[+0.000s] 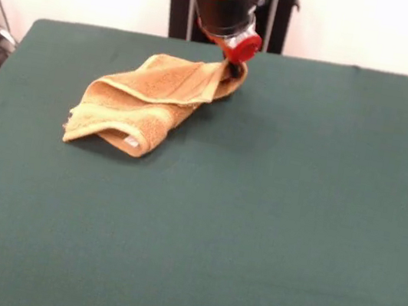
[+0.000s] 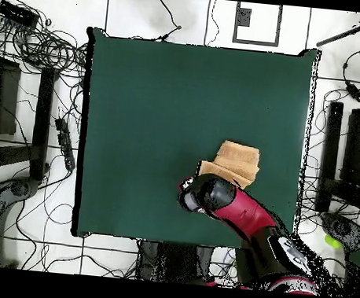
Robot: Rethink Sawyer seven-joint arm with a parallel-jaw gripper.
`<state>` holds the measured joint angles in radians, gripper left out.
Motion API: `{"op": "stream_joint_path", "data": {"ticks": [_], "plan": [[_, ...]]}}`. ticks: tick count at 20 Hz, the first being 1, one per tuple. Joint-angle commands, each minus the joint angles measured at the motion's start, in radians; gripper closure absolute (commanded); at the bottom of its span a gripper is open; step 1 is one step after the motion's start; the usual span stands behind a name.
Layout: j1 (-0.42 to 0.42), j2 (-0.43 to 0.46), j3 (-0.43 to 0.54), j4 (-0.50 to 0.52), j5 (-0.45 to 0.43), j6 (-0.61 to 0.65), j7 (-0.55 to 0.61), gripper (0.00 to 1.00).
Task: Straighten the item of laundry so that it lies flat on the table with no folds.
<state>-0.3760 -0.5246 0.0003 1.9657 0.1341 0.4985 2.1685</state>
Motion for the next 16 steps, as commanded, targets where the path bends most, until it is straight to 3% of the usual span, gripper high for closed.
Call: {"op": "stream_joint_path", "data": {"ticks": [1, 2, 3, 7, 11, 13, 16], "plan": [[0.249, 0.007, -0.2, -0.114, -0.487, -0.254, -0.146, 1.0], [0.064, -0.019, -0.025, -0.079, -0.325, -0.015, -0.204, 1.0], [0.252, 0.022, -0.167, -0.202, -0.533, -0.31, -0.164, 1.0], [0.265, 0.051, -0.145, -0.229, -0.573, -0.3, -0.057, 1.0], [0.125, 0.0, -0.021, -0.014, -0.584, -0.306, -0.009, 1.0], [0.075, -0.056, 0.002, 0.132, -0.584, -0.29, 0.015, 1.0], [0.064, -0.1, -0.013, 0.236, -0.605, -0.304, 0.033, 1.0]]}}
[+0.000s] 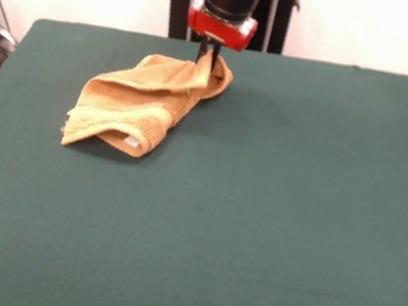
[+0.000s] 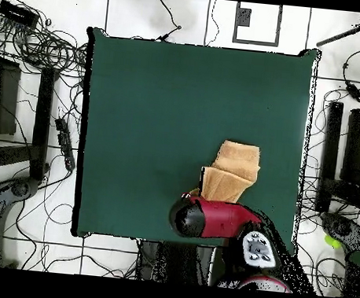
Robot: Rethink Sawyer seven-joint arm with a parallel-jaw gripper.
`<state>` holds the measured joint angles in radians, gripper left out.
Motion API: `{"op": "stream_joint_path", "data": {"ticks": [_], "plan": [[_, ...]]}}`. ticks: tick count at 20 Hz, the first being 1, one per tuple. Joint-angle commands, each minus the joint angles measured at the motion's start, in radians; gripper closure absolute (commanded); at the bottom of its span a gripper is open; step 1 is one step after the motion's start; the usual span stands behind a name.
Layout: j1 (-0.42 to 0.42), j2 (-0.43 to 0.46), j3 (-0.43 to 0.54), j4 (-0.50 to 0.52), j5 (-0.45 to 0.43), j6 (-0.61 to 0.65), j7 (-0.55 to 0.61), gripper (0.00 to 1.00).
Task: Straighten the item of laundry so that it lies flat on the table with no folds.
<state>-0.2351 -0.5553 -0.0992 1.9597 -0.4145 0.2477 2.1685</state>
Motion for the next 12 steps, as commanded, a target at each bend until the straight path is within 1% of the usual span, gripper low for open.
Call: {"op": "stream_joint_path", "data": {"ticks": [1, 2, 4, 7, 9, 10, 12], "plan": [[-0.068, -0.07, 0.075, 0.245, -0.063, -0.064, 0.039, 1.0], [-0.069, -0.071, 0.077, 0.243, -0.064, -0.062, 0.037, 1.0], [-0.054, -0.054, 0.076, 0.205, -0.066, -0.061, 0.038, 1.0], [0.031, -0.009, 0.015, 0.073, -0.096, -0.087, 0.055, 1.0], [0.066, 0.007, -0.011, -0.003, -0.113, -0.082, 0.054, 1.0], [0.074, 0.011, -0.015, -0.033, -0.12, -0.074, 0.048, 1.0], [0.043, 0.01, 0.021, -0.057, -0.123, -0.044, 0.016, 1.0]]}}
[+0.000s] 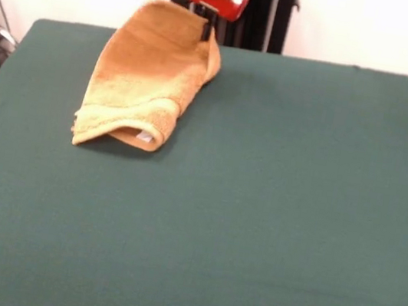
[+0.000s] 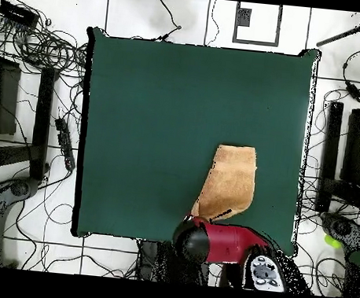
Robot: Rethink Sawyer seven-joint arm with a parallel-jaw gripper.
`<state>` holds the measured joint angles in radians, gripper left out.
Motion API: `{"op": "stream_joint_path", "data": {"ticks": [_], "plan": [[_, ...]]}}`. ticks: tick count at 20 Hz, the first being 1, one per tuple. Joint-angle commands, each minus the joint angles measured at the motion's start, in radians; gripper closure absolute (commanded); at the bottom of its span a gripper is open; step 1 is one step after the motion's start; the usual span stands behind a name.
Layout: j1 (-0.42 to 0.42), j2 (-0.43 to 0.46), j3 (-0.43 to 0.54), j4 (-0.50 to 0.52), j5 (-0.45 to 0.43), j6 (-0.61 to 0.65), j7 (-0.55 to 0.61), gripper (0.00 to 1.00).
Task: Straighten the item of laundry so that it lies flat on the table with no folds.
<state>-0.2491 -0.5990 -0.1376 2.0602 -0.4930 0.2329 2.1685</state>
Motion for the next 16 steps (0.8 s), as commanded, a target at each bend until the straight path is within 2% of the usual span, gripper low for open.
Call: {"op": "stream_joint_path", "data": {"ticks": [1, 3, 6, 8, 11, 16], "plan": [[0.041, 0.058, 0.077, -0.166, -0.045, -0.016, 0.004, 1.0], [0.077, 0.106, 0.052, -0.216, -0.038, -0.022, 0.042, 1.0], [0.226, 0.225, -0.056, -0.326, 0.022, -0.047, 0.184, 1.0], [0.268, 0.263, -0.072, -0.365, 0.075, -0.026, 0.225, 1.0], [0.338, 0.318, -0.106, -0.424, 0.154, 0.003, 0.279, 1.0], [0.408, 0.367, -0.136, -0.494, 0.273, 0.099, 0.286, 1.0]]}}
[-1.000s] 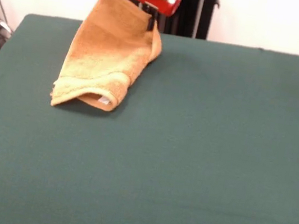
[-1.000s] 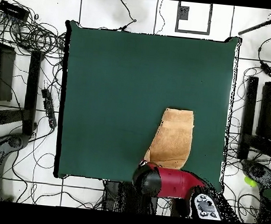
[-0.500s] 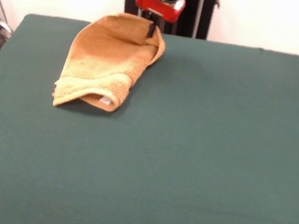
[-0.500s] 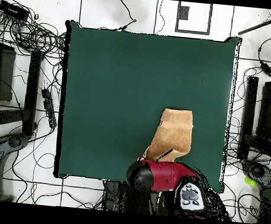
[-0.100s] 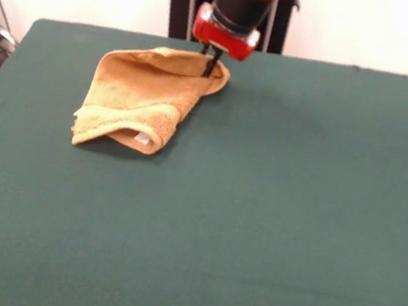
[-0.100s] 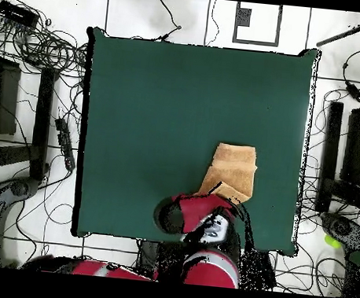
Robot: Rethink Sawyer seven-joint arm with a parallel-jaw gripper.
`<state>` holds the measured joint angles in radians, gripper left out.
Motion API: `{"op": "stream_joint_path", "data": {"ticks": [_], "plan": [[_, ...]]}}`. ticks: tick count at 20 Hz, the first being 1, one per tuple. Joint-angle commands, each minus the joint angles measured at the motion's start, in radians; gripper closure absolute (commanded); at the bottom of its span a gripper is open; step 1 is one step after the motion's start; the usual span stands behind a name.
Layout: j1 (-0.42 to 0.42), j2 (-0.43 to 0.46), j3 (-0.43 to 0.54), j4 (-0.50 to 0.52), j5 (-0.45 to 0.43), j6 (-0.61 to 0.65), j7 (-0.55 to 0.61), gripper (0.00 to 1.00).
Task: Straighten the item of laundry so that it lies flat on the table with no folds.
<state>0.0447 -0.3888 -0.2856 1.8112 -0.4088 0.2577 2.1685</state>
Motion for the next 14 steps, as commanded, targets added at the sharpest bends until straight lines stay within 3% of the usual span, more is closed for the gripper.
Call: {"op": "stream_joint_path", "data": {"ticks": [1, 9, 14], "plan": [[0.128, 0.164, 0.005, -0.257, 0.212, 0.093, 0.287, 1.0], [0.226, 0.195, -0.044, -0.341, 0.33, 0.227, 0.295, 1.0], [0.224, 0.092, -0.011, -0.323, 0.366, 0.344, 0.225, 1.0]]}}
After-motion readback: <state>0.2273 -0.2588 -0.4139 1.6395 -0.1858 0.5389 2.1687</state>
